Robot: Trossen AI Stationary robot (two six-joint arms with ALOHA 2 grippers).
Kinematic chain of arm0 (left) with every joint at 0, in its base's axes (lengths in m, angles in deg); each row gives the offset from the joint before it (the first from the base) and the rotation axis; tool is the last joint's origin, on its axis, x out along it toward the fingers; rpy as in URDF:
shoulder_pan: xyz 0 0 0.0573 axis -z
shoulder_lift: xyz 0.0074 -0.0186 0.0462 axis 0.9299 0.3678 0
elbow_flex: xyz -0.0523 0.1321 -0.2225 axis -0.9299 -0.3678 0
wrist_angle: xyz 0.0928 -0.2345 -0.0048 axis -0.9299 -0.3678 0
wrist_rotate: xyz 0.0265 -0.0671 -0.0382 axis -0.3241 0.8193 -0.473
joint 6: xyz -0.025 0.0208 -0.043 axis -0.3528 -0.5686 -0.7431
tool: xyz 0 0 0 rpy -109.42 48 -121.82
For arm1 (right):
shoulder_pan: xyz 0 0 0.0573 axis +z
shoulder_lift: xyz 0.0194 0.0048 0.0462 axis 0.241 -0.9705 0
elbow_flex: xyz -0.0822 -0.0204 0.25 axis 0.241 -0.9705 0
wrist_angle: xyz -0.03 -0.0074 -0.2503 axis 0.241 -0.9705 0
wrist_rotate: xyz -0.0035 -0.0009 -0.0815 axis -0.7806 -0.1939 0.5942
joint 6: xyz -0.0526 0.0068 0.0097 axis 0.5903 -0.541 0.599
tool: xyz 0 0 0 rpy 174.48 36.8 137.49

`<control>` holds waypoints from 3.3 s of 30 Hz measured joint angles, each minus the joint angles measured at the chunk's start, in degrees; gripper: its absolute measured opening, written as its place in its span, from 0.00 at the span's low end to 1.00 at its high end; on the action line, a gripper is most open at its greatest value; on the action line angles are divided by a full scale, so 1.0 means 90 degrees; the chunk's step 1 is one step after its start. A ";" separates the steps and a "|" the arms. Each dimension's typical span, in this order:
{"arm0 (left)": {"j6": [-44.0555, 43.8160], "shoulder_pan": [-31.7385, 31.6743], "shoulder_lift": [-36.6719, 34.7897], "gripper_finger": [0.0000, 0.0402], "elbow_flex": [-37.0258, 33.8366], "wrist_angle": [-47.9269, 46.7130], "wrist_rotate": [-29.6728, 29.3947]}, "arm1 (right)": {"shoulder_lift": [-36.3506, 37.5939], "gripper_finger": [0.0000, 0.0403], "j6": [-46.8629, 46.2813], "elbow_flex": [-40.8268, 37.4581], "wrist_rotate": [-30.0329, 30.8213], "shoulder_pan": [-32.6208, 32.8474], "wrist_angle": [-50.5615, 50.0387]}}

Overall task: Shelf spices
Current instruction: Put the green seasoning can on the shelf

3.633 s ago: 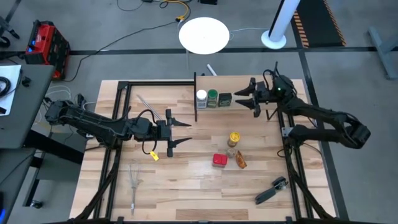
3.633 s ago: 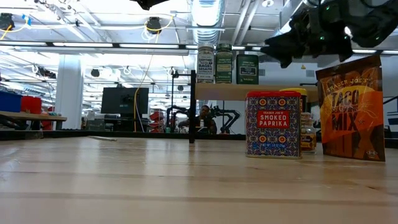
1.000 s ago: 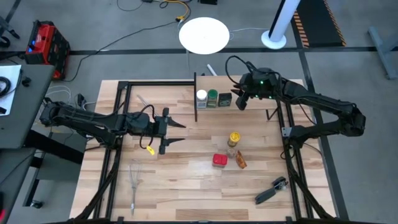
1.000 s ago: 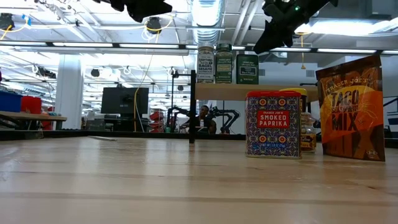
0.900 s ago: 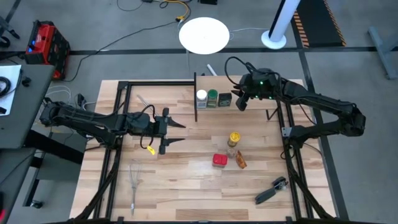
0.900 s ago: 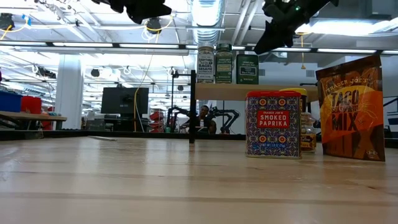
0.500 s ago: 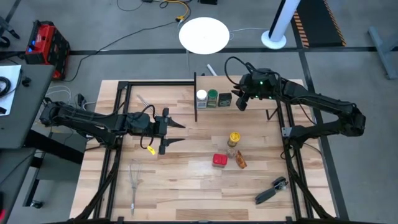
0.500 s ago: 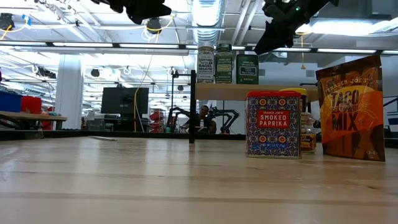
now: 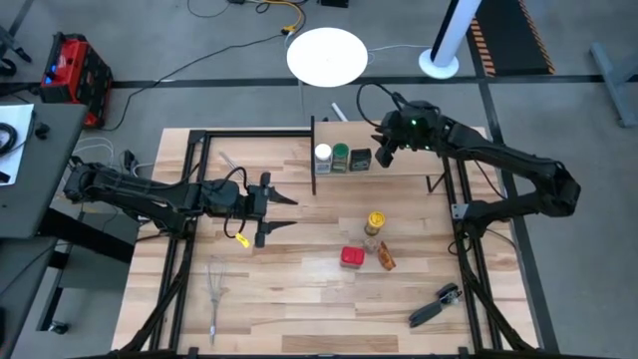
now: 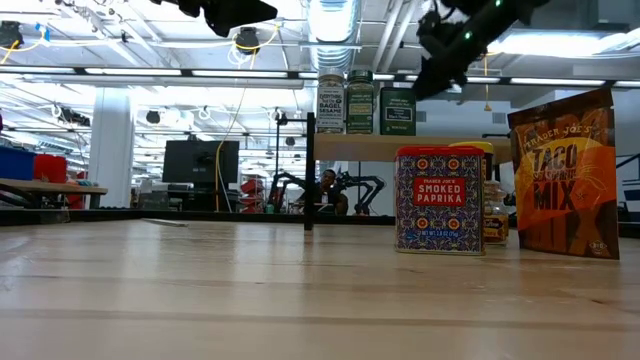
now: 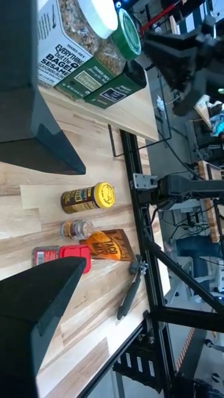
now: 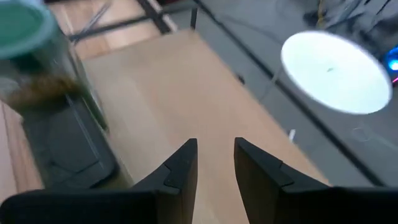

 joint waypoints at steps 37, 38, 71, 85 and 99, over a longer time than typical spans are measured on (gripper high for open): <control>-0.0190 0.0012 0.0000 0.55 0.0000 -0.0294 0.0000 | 0.0182 0.23 -0.0085 0.0000 0.0963 0.0938 0.0107; -0.0191 0.0012 0.0000 0.55 0.0000 -0.0299 0.0000 | 0.0252 0.22 -0.0088 0.0000 0.0964 0.1055 0.0166; -0.0216 0.0012 0.0000 0.55 0.0000 -0.0406 0.0180 | 0.0136 0.01 -0.0632 -0.0002 0.1583 0.2398 -0.0498; -0.0293 0.0012 0.0002 0.55 -0.0253 -0.0250 0.0175 | 0.0135 0.01 -0.0779 -0.0002 0.1578 0.2398 -0.0611; -0.0264 0.0012 0.0002 0.55 -0.0253 -0.0255 0.0170 | 0.0135 0.01 -0.0788 -0.0002 0.1598 0.2398 -0.0611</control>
